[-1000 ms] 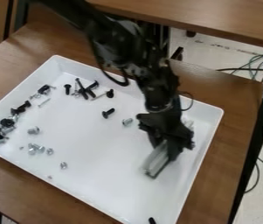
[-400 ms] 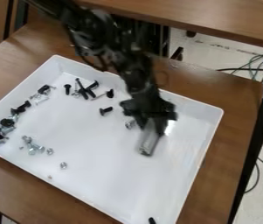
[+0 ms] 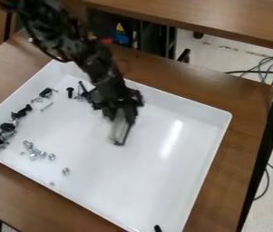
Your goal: Sweep into pile
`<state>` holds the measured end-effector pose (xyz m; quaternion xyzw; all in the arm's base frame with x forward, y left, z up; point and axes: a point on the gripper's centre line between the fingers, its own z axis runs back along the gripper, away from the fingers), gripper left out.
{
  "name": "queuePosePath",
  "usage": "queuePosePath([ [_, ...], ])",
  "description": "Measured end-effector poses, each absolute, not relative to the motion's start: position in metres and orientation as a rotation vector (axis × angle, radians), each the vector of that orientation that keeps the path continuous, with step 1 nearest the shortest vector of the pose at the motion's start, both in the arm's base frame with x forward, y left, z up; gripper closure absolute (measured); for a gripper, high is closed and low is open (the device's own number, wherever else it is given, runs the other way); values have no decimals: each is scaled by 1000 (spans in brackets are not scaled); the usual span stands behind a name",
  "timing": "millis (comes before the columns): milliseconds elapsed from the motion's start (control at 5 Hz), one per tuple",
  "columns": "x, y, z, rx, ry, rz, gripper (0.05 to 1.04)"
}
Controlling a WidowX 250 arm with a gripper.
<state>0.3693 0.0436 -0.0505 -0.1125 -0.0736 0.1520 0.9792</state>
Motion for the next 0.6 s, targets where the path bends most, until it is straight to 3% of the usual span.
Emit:
queuePosePath([
  [400, 364, 106, -48, -190, -196, 458, 725],
  [600, 362, 149, -45, -137, -236, 681, 725],
])
